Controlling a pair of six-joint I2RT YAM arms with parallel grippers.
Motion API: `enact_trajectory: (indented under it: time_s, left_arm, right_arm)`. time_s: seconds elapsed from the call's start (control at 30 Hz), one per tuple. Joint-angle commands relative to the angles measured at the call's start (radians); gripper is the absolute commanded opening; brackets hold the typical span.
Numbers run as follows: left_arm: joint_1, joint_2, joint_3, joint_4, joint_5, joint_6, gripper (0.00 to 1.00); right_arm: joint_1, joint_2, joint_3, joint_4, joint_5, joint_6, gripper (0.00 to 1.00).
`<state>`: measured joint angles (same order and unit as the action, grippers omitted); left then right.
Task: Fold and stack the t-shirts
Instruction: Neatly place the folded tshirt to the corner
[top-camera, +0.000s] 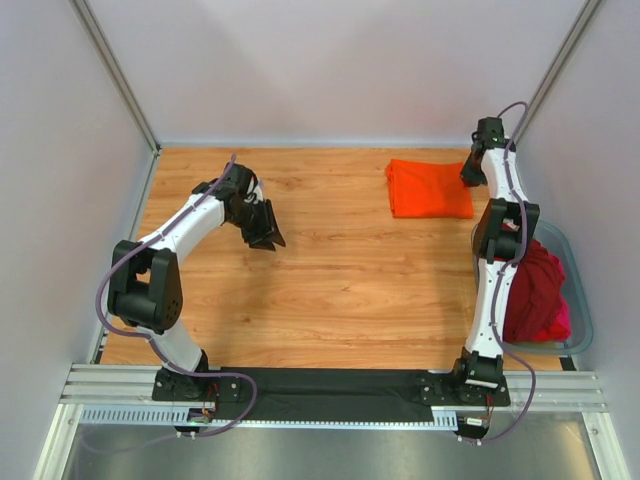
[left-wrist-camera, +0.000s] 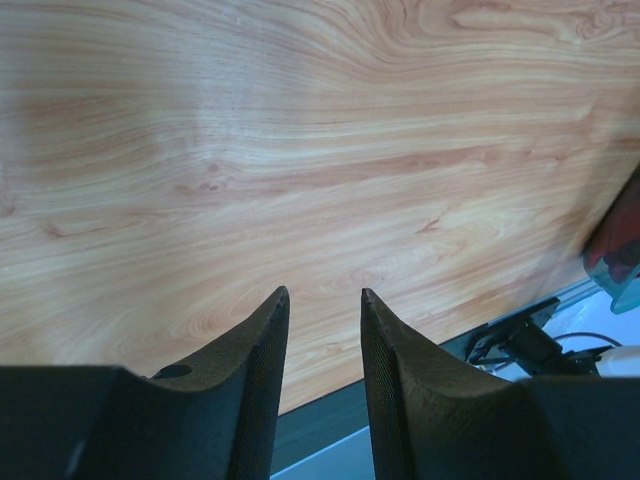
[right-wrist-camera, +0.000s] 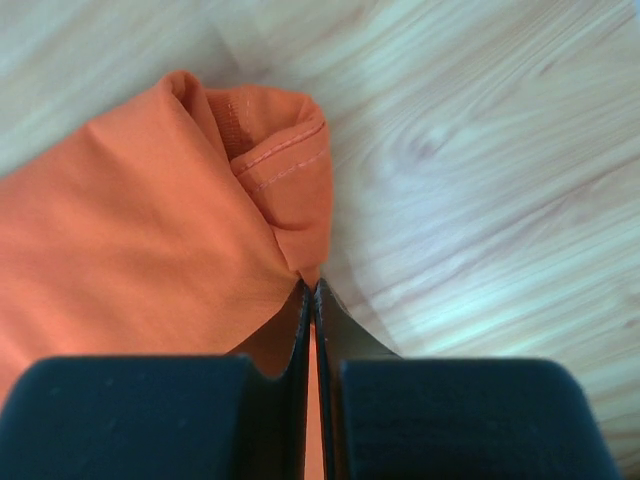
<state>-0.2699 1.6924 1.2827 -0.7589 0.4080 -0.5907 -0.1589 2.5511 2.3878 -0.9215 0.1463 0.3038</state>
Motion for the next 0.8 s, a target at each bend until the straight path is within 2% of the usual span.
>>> enact_trajectory:
  time_s: [0.0, 0.13, 0.27, 0.37, 0.47, 0.6, 0.77]
  left_arm:
    - [-0.009, -0.039, 0.058, -0.034, -0.011, -0.021, 0.42]
    - [-0.031, -0.020, 0.110, -0.048, -0.063, -0.006, 0.42]
    - [-0.046, 0.007, 0.125, -0.019, -0.035, -0.041, 0.42]
    - [-0.052, 0.024, 0.142, -0.026, -0.044, -0.044, 0.42]
    - [-0.052, 0.039, 0.161, -0.045, -0.066, -0.038, 0.42]
    - [-0.052, 0.062, 0.199, -0.048, -0.072, -0.047, 0.42]
    - [-0.058, 0.093, 0.236, -0.051, -0.069, -0.060, 0.42]
  right_arm:
    - [-0.030, 0.038, 0.098, 0.128, 0.055, 0.006, 0.00]
    - [-0.045, 0.057, 0.131, 0.217, 0.079, -0.002, 0.00]
    - [-0.065, 0.081, 0.157, 0.317, 0.082, -0.032, 0.01]
    - [-0.093, 0.133, 0.217, 0.317, 0.084, -0.008, 0.00]
    - [-0.120, 0.136, 0.189, 0.355, 0.052, 0.033, 0.00]
    - [-0.126, 0.149, 0.192, 0.391, 0.032, 0.011, 0.00]
    - [-0.146, 0.153, 0.192, 0.392, 0.072, 0.020, 0.00]
